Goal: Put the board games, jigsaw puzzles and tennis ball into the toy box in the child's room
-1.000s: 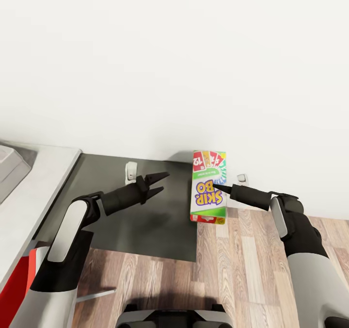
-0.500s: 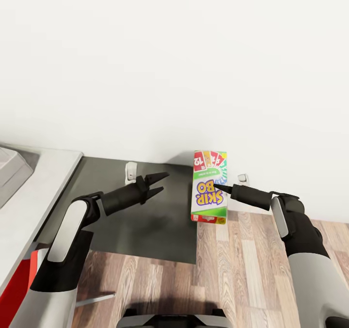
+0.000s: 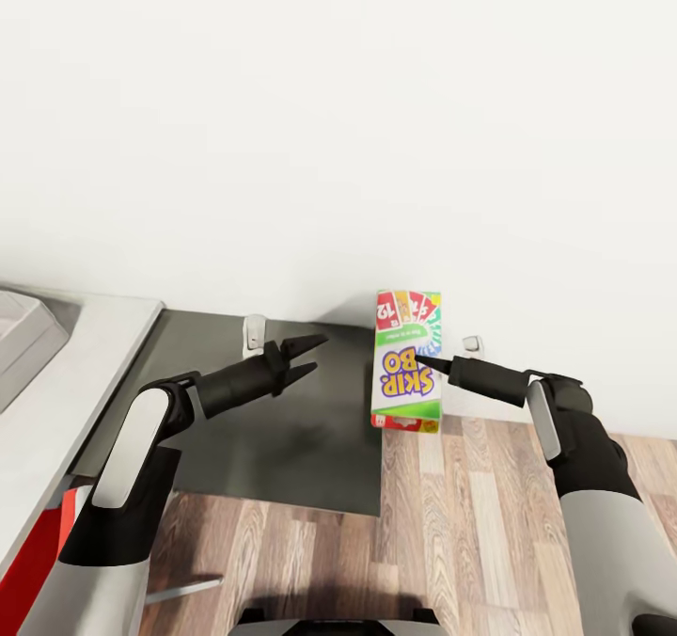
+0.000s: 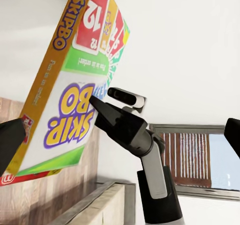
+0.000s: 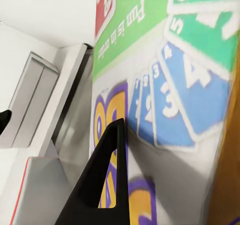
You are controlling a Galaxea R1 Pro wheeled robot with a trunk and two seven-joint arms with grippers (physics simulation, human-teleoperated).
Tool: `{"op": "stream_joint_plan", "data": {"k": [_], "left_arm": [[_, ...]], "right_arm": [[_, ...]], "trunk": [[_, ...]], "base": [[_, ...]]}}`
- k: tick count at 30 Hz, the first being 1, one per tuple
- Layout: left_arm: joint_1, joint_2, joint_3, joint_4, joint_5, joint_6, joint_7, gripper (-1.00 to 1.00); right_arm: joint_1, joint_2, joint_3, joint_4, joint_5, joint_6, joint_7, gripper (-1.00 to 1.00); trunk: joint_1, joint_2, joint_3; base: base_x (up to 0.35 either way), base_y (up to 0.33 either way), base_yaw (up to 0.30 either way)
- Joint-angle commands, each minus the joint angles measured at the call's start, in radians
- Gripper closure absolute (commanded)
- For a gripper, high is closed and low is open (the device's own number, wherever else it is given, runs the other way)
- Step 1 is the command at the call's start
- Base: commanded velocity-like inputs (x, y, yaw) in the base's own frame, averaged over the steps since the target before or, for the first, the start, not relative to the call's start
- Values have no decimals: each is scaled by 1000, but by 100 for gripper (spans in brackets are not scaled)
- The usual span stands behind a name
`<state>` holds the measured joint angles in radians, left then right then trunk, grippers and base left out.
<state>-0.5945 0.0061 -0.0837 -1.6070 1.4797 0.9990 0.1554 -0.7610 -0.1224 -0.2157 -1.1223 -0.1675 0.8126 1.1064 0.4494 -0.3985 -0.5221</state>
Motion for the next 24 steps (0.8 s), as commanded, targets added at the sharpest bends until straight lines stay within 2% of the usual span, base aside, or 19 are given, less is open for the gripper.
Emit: {"op": "stream_joint_plan", "data": {"k": [1,15,23,24], "left_arm": [[-1,1,-1,-1,10,1,10,-100],[-1,3,-1,-1,7,1,10,-100],[-1,3,0,-1,6,1,10,-100],[-1,3,0,-1,6,1,10,-100]], "right_arm": [[0,0,-1,-2,-1,5,2,100],[6,0,-1,-20,-1,5,7,100],[40,0,-29,-32,-27,2,61,100],[49,0,-43,-36,-37,0,86,100]], "trunk": [[1,-2,0],[1,-2,22],[1,-2,27],[1,-2,27]], "base": [[0,0,0],[0,0,7],[0,0,12],[0,0,3]]}}
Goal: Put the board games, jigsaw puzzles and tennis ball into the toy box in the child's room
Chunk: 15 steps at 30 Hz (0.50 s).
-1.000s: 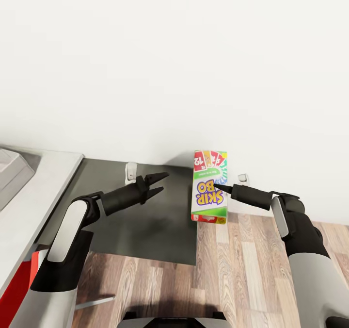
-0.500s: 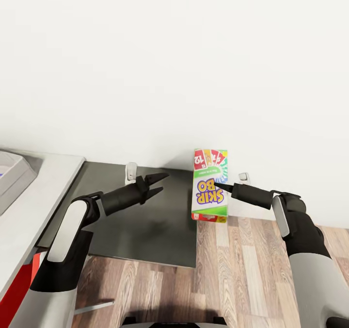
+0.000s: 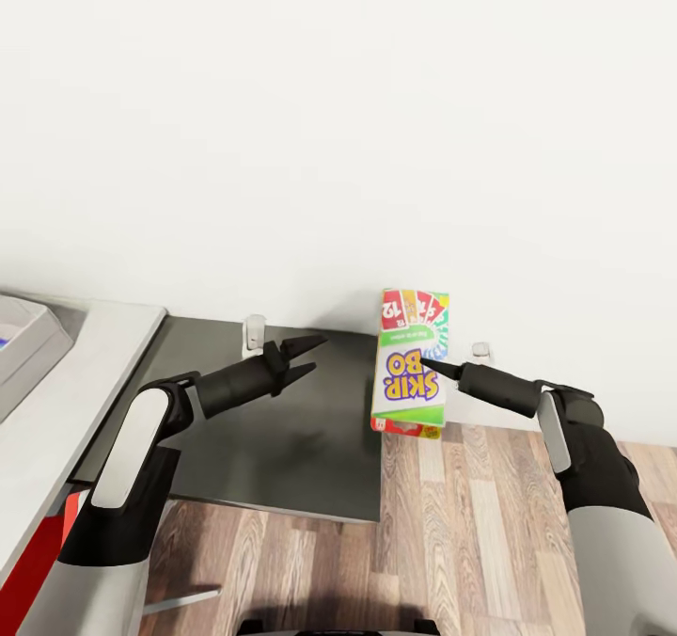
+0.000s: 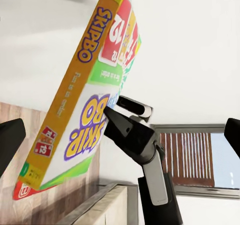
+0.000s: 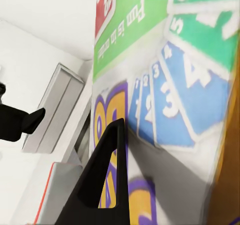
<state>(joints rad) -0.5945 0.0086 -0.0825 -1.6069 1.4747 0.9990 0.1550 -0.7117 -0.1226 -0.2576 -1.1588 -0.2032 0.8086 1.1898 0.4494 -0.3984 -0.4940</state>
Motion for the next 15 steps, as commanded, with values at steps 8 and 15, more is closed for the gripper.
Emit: {"op": "stream_joint_plan", "data": {"k": [8,15], "left_arm": [[-1,1,0,-1,10,1,10,-100],[0,2,1,-1,10,1,10,-100]], "right_arm": [[4,0,-8,-2,-7,6,16,100],[4,-2,-11,-2,-8,8,19,100]], "trunk": [[1,-2,-1],[1,-2,4]], "base": [[0,0,1],[0,0,0]]}}
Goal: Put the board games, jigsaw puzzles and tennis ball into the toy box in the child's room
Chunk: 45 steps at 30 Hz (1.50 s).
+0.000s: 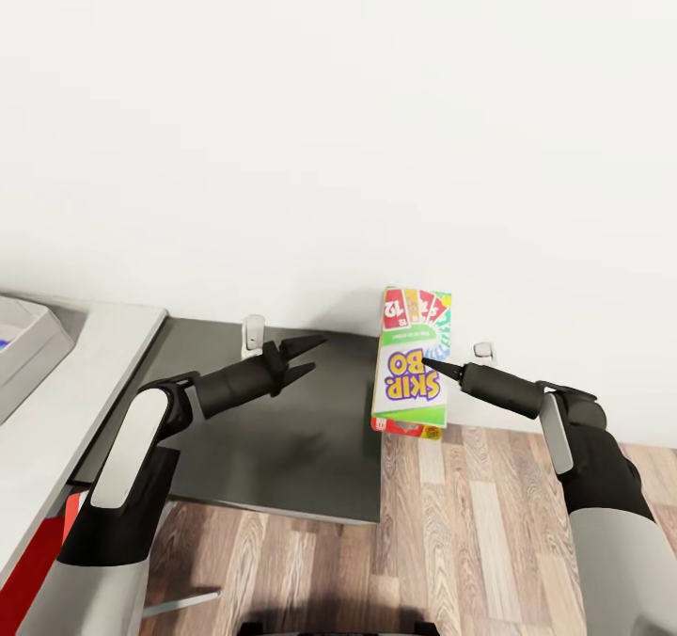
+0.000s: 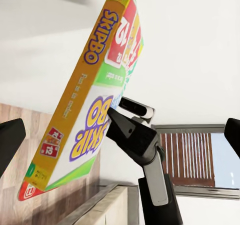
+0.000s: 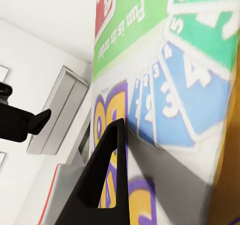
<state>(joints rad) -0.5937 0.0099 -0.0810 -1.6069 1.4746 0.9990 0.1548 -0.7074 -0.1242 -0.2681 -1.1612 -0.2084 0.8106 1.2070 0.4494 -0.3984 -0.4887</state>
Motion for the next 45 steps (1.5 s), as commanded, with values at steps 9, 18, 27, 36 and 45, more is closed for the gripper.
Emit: {"op": "stream_joint_plan", "data": {"k": [9,18,27,36,45], "left_arm": [[0,1,0,-1,10,1,11,-100],[0,1,0,-1,10,1,11,-100],[0,1,0,-1,9,1,12,-100],[2,1,1,-1,9,1,13,-100],[4,1,2,-1,8,1,14,-100]], "right_arm": [[-1,0,-1,0,-3,7,3,100],[-1,-1,-1,-1,-3,7,3,100],[-1,-1,-2,-1,-3,7,3,100],[-1,-12,-2,-2,-4,7,4,100],[0,-29,-2,-23,-5,7,4,100]], "trunk": [[1,-2,11],[1,-2,25],[1,-2,40],[1,-2,54],[1,-2,69]], "base": [[0,0,0],[0,0,0],[0,0,0],[0,0,0],[0,0,0]]}}
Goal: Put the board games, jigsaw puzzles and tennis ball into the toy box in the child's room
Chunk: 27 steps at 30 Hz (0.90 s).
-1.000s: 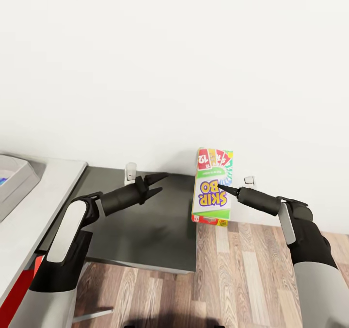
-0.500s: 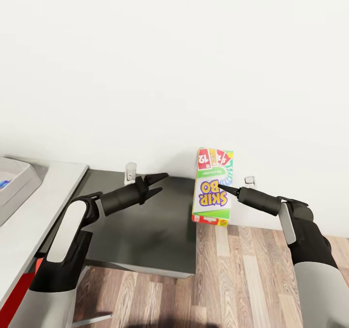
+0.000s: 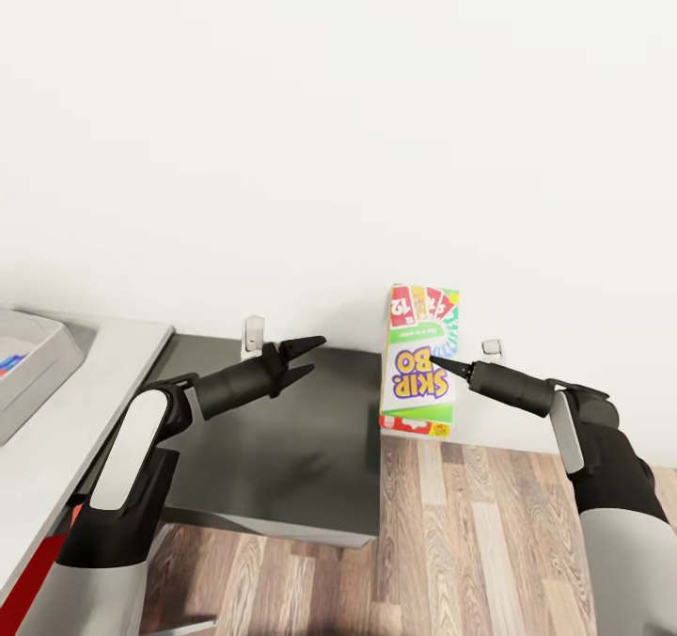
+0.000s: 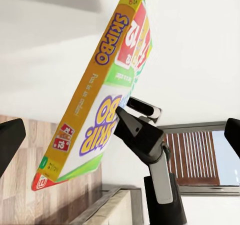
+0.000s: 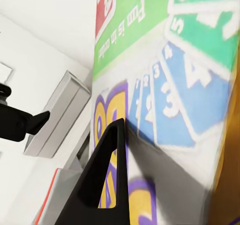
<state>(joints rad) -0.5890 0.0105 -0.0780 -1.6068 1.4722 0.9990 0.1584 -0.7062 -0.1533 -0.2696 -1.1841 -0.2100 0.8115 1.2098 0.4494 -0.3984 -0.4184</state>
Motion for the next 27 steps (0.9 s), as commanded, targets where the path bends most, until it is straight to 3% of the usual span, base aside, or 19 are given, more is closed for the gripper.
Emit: {"op": "stream_joint_plan", "data": {"k": [1,27], "left_arm": [[-1,0,-1,-1,10,1,10,-100],[0,0,0,-1,10,1,12,-100]], "right_arm": [[0,-2,0,-4,-3,6,2,100],[1,-8,0,-31,-3,64,0,100]], "trunk": [[1,-2,0],[1,-2,42]], "base": [[0,0,0],[0,0,0]]}}
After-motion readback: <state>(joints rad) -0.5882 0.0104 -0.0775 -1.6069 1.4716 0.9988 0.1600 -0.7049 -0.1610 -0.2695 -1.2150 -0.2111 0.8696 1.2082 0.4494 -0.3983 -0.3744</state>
